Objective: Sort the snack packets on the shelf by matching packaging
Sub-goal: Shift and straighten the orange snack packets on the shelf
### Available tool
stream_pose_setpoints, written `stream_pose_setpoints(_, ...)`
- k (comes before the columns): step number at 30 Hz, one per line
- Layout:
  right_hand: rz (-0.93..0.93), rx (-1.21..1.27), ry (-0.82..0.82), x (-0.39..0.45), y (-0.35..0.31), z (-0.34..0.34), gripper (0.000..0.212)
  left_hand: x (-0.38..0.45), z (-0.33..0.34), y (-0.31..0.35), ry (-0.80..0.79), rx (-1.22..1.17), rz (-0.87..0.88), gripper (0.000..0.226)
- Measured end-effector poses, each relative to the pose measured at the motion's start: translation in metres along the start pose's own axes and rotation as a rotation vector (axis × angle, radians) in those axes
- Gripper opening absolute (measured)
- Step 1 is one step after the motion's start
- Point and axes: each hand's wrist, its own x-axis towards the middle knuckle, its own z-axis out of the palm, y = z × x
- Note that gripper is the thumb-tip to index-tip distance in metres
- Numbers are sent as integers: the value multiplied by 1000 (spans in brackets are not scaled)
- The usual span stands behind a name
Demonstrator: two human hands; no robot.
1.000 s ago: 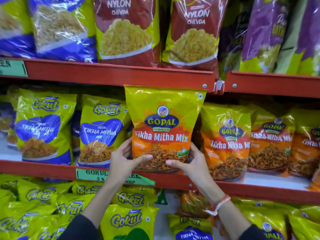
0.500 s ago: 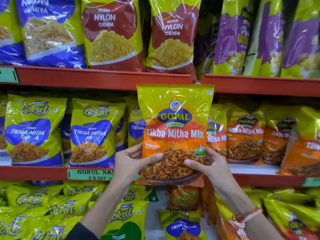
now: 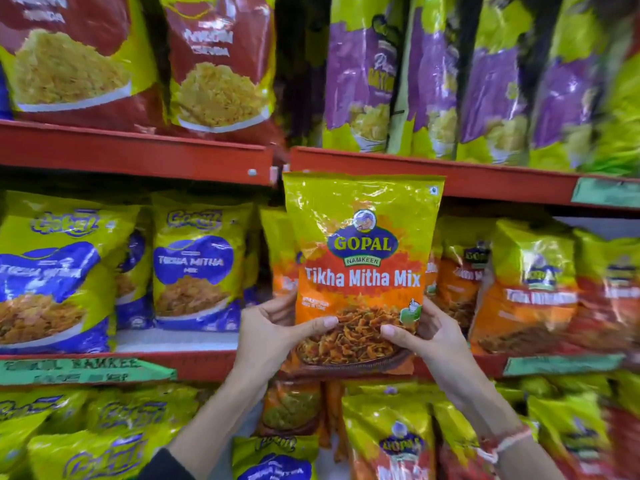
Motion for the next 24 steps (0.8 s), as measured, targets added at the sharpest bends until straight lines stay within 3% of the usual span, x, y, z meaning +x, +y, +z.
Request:
stream_pose_setpoints(5, -39, -34, 10, 16, 18, -74, 62, 16, 78, -36, -6, -14, 8, 50)
stream_pose_setpoints(9, -48, -111, 23, 32, 41, -110, 59, 27, 119, -66, 30, 23, 19, 67)
stream_pose_setpoints(17, -7, -131, -16, 67, 79, -130, 64, 47, 147, -99, 110, 146, 55, 61)
stream_pose_setpoints(24, 22, -177, 8, 62, 88, -127, 71, 42, 146, -105, 90, 250, 67, 60)
